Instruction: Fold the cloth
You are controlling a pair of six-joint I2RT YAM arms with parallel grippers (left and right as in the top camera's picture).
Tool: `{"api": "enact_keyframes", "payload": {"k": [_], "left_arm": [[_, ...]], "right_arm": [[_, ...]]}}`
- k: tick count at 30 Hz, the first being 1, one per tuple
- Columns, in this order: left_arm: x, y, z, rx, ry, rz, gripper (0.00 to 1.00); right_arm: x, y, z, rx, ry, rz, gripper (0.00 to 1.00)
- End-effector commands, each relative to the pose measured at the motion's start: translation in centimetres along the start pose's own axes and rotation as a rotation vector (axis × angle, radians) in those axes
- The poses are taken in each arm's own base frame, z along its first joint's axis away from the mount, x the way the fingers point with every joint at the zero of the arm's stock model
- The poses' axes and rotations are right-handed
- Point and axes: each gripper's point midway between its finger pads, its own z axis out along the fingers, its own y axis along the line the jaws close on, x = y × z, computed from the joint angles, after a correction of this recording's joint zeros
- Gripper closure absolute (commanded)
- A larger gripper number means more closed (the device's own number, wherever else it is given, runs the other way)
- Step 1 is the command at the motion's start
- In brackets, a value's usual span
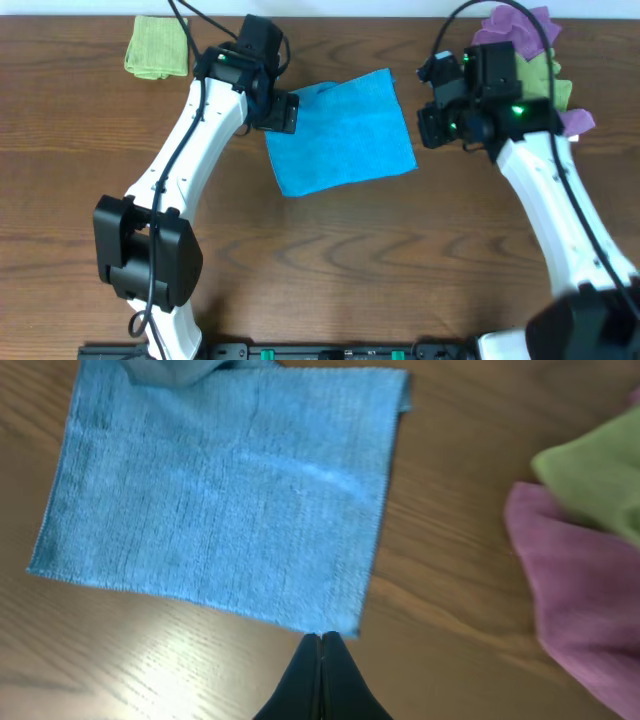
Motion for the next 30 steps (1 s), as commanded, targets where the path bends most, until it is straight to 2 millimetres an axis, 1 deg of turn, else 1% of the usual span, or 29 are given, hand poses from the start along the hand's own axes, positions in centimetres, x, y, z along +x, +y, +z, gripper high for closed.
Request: {"api": "enact_keyframes", "payload": {"k": [1, 4, 7, 12, 14, 18, 23, 25, 26, 27, 28, 29, 30], "left_arm": [[2.0, -1.5, 1.4, 0.087, 0.08, -0.016, 0.04], [3.4, -2.8, 2.4, 0.129, 0.122, -0.005, 0.05], [4.3, -3.6, 3.0, 0.143, 0.143, 0.011, 0.05], [5.4, -5.0, 4.1, 0.156, 0.153, 0.044, 0.05], [5.9, -5.3, 4.7, 0.156, 0.157, 0.049, 0.05], [7.3, -5.6, 6.8, 0.163, 0.166, 0.028, 0.05], [8.1, -6.9, 7.5, 0.174, 0.166, 0.062, 0.04], [8.3, -7.5, 7.6, 0.179, 0.163, 0.079, 0.01], [8.4, -7.8, 7.7, 0.182, 0.161, 0.086, 0.1], [8.4, -8.1, 7.7, 0.184, 0.158, 0.093, 0.26], [8.4, -8.3, 7.7, 0.185, 0.155, 0.099, 0.39], [8.4, -8.4, 7.7, 0.187, 0.151, 0.101, 0.68], [8.4, -8.5, 7.7, 0.187, 0.149, 0.104, 0.81]], "right_arm": [[0.2, 1.1, 2.1, -0.102, 0.015, -0.024, 0.99], [1.3, 0.9, 4.6, -0.126, 0.066, -0.02, 0.99], [2.5, 0.4, 6.5, -0.144, 0.114, 0.005, 0.99], [4.0, 0.2, 8.9, -0.206, 0.166, 0.048, 0.99], [4.5, 0.2, 9.5, -0.21, 0.181, 0.038, 0.99], [5.1, 0.2, 10.5, -0.218, 0.202, 0.045, 0.99], [6.0, 0.2, 11.5, -0.229, 0.233, 0.057, 0.99], [6.2, 0.2, 11.8, -0.231, 0.24, 0.059, 0.99], [6.2, 0.2, 11.8, -0.231, 0.241, 0.059, 0.99], [6.3, 0.3, 11.9, -0.232, 0.243, 0.059, 0.99], [6.3, 0.3, 11.9, -0.232, 0.243, 0.059, 0.99], [6.3, 0.3, 11.9, -0.232, 0.243, 0.059, 0.99], [6.3, 0.3, 11.9, -0.232, 0.243, 0.059, 0.99]]}}
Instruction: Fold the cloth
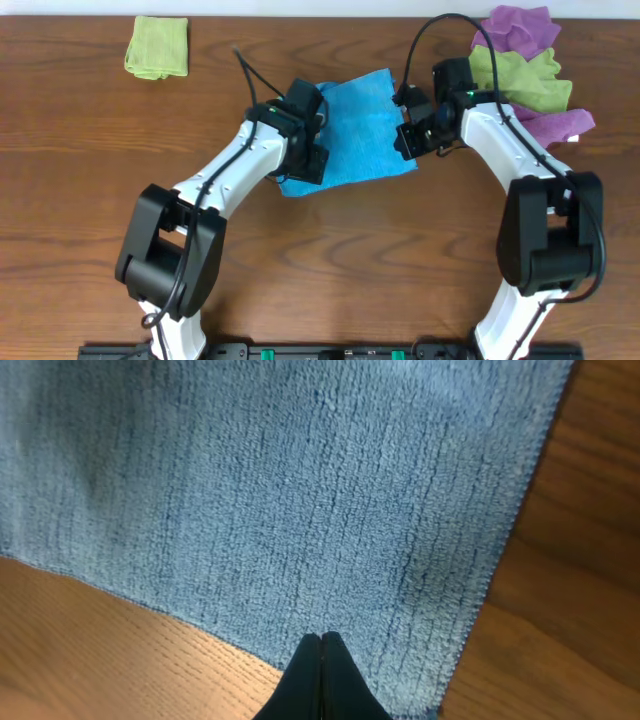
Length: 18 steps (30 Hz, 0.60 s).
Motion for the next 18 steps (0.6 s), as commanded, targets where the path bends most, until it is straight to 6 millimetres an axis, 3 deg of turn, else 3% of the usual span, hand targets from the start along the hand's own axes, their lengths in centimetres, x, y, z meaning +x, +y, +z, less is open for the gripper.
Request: {"api": "enact_keyframes", "payload": {"k": [1, 8, 18], "left_arm": [[0.3, 0.0, 0.5, -0.003, 0.013, 0.002, 0.92], [0.4, 1.1, 0.7, -0.069, 0.012, 0.001, 0.94], [2.6, 2.8, 2.8, -0.125, 0.036, -0.054, 0.94]], "right_arm": [[-0.1, 0.1, -0.1, -0.019, -0.009, -0.013, 0.99], [-0.2, 0.1, -0.1, -0.018, -0.012, -0.014, 0.99], [0.3, -0.9, 0.6, 0.024, 0.013, -0.009, 0.98]]}}
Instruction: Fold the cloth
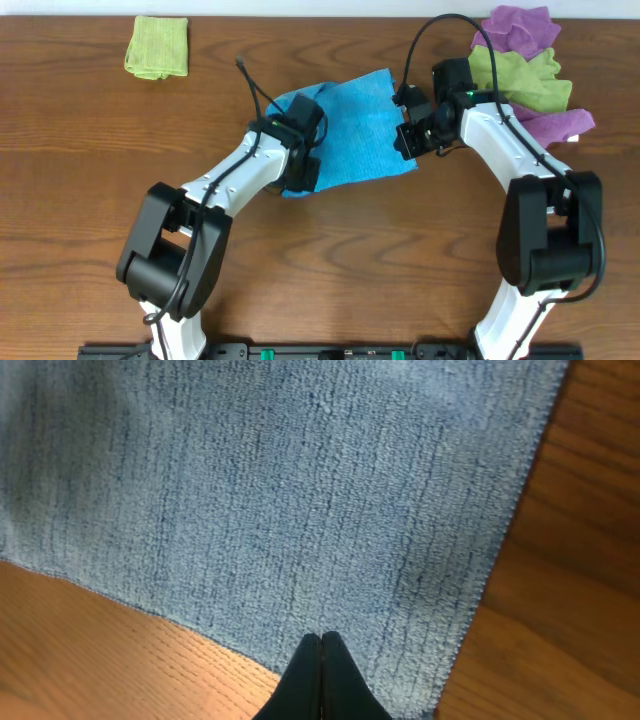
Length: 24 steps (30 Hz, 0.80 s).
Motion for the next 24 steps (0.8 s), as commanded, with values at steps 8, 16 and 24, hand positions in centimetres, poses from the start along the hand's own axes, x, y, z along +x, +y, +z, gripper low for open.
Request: {"api": "enact_keyframes", "payload": {"k": [8, 16, 24], "left_arm": [[-0.3, 1.4, 0.5, -0.078, -0.019, -0.031, 0.94], [-1.4, 1.6, 0.6, -0.091, -0.067, -0.03, 0.94], [-1.7, 2.0, 1.2, -0.109, -0.089, -0.032, 0.94]], "right_arm": [[1.1, -1.5, 1.3, 0.051, 0.051, 0.001, 0.98], [1.8, -1.9, 2.1, 0.058, 0.081, 0.009, 0.98], [2.0, -2.1, 2.5, 0.074, 0.092, 0.005, 0.98]]}}
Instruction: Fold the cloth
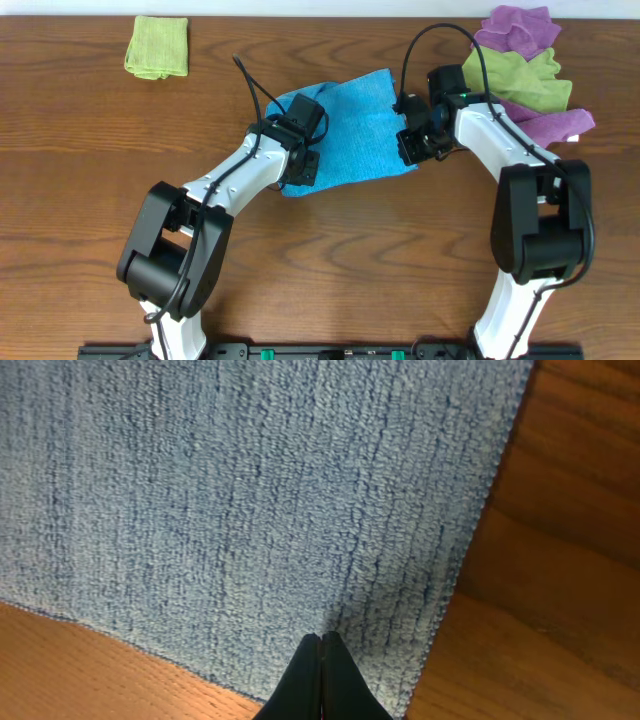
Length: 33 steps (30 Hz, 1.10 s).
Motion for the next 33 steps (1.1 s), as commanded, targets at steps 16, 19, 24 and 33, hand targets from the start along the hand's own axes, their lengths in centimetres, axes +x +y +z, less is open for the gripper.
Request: {"api": "enact_keyframes", "payload": {"k": [16, 19, 24, 33], "left_arm": [[3.7, 1.8, 2.4, -0.068, 0.085, -0.058, 0.94], [4.3, 2.0, 2.5, -0.075, 0.101, -0.057, 0.94], [5.8, 2.6, 2.9, -0.1, 0.141, -0.055, 0.94], [7.5, 5.9, 2.3, -0.189, 0.217, -0.089, 0.94]], "right_arm": [[1.4, 0.6, 2.5, 0.005, 0.078, -0.031, 0.98], [2.2, 1.0, 3.4, -0.003, 0.117, -0.032, 0.99], [3.4, 1.9, 3.4, -0.013, 0.172, -0.037, 0.99], [6.6, 3.1, 2.9, 0.004, 0.314, 0.039, 0.98]]}}
